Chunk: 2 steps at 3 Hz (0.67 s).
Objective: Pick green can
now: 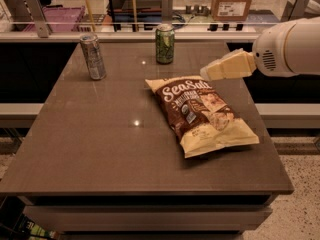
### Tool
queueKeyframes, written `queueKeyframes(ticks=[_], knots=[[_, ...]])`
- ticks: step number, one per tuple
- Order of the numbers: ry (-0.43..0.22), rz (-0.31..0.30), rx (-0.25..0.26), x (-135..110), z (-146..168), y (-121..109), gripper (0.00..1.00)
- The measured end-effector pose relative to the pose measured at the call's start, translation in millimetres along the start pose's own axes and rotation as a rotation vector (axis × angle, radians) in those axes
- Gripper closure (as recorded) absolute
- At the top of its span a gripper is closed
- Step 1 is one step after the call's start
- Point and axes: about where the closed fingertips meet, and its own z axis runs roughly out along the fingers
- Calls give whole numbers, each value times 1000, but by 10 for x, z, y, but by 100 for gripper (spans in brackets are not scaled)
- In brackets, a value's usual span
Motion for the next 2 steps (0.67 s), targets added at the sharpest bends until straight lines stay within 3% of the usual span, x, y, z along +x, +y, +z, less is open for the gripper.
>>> queueKeyframes(ticks=[1,2], knots=[[-15,21,-24,-35,68,-19,0],[-56,54,-39,-133,356,-103,0]])
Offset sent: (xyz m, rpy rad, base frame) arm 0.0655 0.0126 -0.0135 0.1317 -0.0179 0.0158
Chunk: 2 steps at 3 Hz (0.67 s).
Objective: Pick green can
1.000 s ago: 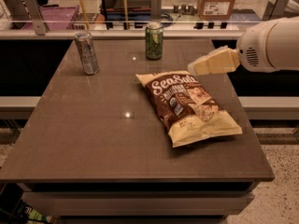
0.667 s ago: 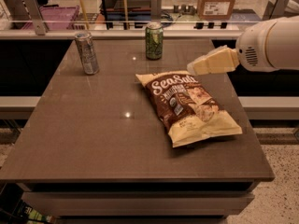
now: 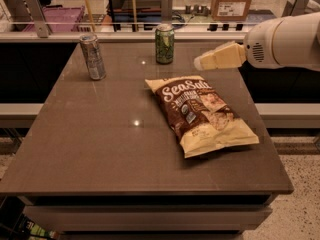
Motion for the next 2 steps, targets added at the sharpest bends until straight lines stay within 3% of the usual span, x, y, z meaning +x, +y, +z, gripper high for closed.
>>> queueKeyframes(ticks=[2], knots=[[-58,44,2,-95,442,-61,0]])
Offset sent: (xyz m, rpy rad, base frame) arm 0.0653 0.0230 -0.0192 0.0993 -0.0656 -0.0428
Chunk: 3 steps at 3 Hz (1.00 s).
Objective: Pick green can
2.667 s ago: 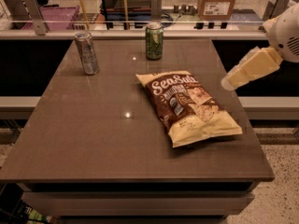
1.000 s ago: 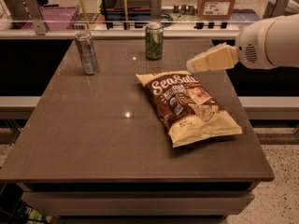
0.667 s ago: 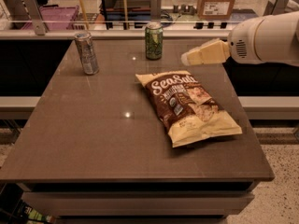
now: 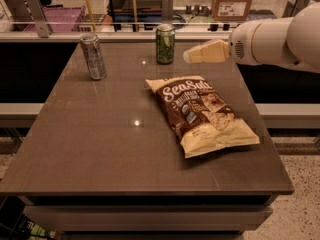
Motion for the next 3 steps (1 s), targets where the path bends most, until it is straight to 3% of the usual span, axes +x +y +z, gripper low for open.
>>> queueKeyframes(ticks=[2,3], knots=[[-55,0,28,-82,422,66,0],[-79,-2,15,-130,653,110,0]])
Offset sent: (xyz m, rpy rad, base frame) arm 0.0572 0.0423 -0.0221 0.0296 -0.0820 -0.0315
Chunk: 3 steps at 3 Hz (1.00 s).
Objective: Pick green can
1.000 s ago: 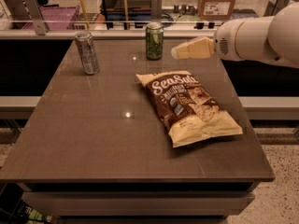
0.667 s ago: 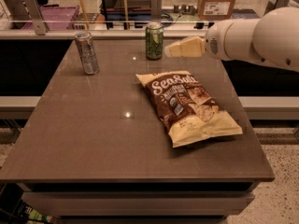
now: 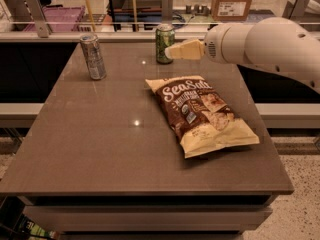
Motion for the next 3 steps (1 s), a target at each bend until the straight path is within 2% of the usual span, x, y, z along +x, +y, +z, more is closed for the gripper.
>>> queueKeyframes(ticks=[3], knots=[[-107,20,-56,20,550,62,0]])
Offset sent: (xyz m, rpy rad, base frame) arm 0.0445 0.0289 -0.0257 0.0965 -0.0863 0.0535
